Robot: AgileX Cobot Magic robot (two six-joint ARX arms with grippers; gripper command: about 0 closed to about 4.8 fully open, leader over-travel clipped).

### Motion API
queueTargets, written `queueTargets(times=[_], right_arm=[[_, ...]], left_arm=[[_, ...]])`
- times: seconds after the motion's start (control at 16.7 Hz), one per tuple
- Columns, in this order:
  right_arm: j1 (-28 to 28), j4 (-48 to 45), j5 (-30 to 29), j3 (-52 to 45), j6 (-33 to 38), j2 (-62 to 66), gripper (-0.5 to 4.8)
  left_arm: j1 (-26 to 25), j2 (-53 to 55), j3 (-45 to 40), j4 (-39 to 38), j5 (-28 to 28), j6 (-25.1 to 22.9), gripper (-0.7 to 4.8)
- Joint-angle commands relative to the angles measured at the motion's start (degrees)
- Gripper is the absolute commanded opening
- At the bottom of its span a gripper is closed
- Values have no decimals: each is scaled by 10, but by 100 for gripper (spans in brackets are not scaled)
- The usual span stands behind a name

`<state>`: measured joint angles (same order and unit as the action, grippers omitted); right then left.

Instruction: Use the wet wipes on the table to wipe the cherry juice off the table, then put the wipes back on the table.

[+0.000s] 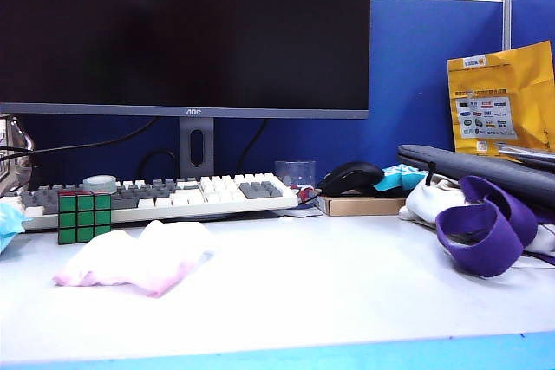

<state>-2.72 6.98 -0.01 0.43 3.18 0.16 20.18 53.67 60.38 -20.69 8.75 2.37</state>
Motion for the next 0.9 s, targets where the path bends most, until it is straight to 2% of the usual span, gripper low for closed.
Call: queueTargets(times=[0.06,0.24,0.48,0.66,0.72,0.9], right_arm=[[0,-8,0,-1,-2,0,-1],[0,-8,0,-1,-2,0,-1],[0,-8,0,-1,-2,0,-1],[0,-7,0,-1,-2,0,-1],[0,-7,0,-1,-2,0,-1],[0,-7,0,-1,-2,0,-1]], left_arm=[[0,-117,-76,77,45,0,15],[-9,-226,-220,112,45,0,15],[-12,-289,-369,178,42,1,15],[-55,-335,-475,210,25,52,17],[-70,-352,-494,210,23,59,17],[-145,-467,-563,209,-32,62,17]])
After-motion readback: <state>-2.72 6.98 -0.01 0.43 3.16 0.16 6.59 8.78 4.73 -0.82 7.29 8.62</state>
